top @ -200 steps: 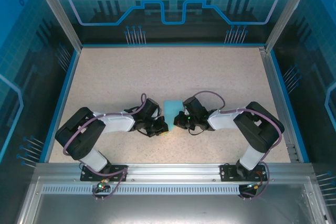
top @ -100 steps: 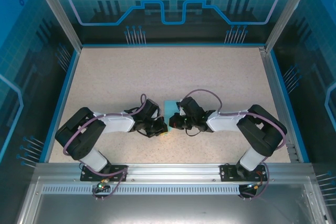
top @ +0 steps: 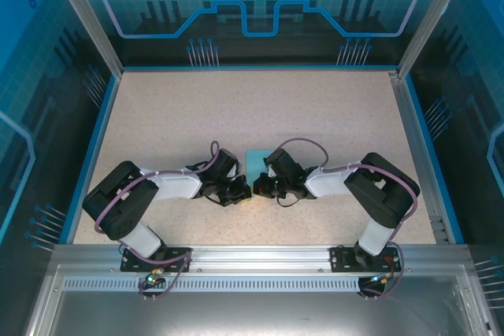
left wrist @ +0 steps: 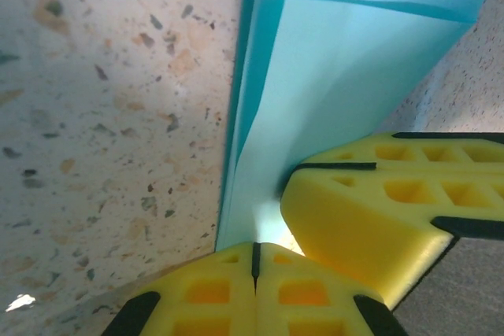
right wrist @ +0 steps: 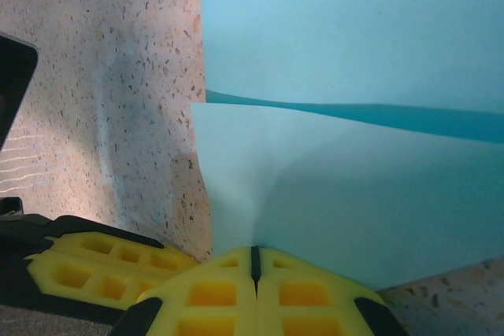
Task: Fold a paper plane with a square sheet of paper (pick it up from the middle)
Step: Third fold the triangle at the center of the table.
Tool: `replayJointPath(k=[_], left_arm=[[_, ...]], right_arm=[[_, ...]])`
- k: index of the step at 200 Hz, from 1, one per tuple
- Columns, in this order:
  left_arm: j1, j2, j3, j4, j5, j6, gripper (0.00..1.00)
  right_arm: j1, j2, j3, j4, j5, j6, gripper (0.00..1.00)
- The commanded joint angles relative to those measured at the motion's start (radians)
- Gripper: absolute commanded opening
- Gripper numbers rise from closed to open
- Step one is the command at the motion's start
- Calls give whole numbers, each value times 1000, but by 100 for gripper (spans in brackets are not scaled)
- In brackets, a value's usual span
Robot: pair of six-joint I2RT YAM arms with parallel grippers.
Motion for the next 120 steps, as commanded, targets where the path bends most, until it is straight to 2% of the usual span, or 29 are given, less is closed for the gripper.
replayJointPath(k=[1, 86, 120], left_arm=[[-8, 27, -31, -148, -73, 6, 0], [-8, 45, -36, -225, -64, 36, 0], [-8, 48, -28, -224, -61, 40, 0]], right_arm=[[-37, 21, 9, -59, 20, -32, 3], [-249, 33, -10, -84, -12, -145, 2], [-302, -36, -1, -130, 6, -183, 2]])
